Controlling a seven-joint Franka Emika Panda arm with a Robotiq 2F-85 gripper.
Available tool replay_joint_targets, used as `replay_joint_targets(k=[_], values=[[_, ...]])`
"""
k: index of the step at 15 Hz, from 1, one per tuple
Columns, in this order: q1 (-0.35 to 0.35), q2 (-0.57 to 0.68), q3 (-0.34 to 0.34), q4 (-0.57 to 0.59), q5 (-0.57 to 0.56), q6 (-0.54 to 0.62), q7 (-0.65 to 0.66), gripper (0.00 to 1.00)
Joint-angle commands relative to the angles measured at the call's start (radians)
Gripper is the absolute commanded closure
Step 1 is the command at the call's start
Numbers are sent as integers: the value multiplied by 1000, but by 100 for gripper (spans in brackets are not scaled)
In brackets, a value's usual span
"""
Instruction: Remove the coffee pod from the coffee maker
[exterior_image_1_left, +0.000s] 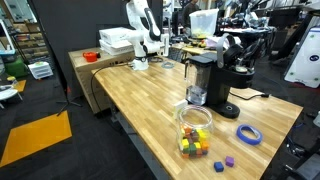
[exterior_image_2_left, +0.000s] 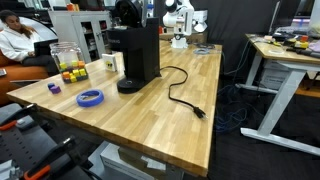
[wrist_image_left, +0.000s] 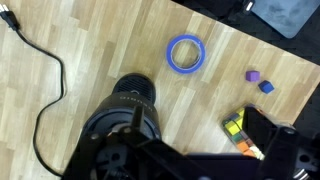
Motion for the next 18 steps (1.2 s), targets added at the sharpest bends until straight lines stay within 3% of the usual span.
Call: replay_joint_targets(k=[1, 18], values=[[-16, 62, -5, 31, 27, 41, -8, 0], [-37, 124, 10, 55, -3, 98, 28, 0]])
